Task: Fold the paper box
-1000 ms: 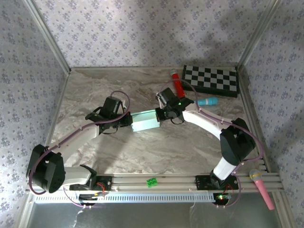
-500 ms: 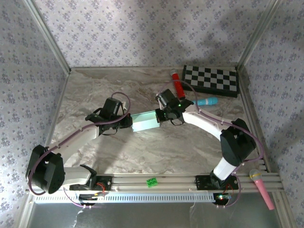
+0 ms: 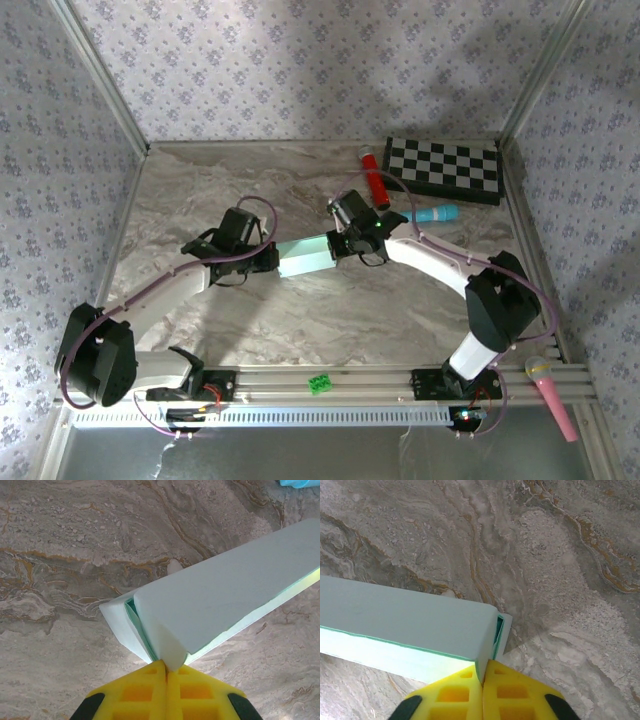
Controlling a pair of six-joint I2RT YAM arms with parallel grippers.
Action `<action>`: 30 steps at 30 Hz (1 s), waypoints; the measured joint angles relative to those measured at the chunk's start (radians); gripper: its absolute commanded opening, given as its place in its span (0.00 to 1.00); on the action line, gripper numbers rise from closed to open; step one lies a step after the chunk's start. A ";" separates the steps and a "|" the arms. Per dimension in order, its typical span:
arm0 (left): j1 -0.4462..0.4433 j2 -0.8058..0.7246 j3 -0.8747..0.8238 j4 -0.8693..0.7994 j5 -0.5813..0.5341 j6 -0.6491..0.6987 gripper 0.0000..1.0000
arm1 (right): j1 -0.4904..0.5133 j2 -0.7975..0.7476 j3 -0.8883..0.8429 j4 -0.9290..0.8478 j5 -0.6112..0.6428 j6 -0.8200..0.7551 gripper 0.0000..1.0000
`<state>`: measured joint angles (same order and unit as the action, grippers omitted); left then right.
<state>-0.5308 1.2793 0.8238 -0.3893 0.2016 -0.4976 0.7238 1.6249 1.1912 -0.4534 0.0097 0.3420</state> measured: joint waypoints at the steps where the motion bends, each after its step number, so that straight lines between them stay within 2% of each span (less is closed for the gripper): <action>1: 0.000 0.000 0.002 -0.003 0.000 0.001 0.00 | 0.002 -0.002 -0.002 -0.002 0.003 -0.001 0.19; 4: 0.000 0.007 0.010 -0.010 -0.001 0.007 0.00 | 0.007 -0.012 -0.007 -0.015 0.002 0.003 0.23; 20: -0.002 0.013 0.021 -0.027 -0.005 0.018 0.00 | -0.003 -0.029 -0.001 -0.043 0.003 0.006 0.31; 25: -0.002 0.013 0.021 -0.027 -0.005 0.018 0.00 | -0.006 -0.029 0.026 -0.043 0.003 0.005 0.30; 30: -0.002 0.013 0.021 -0.027 -0.005 0.018 0.00 | -0.011 -0.028 0.037 -0.044 0.003 0.000 0.22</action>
<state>-0.5323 1.2922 0.8448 -0.4160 0.1970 -0.4793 0.7128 1.5970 1.2278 -0.4973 0.0124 0.3420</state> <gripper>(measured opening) 0.044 0.242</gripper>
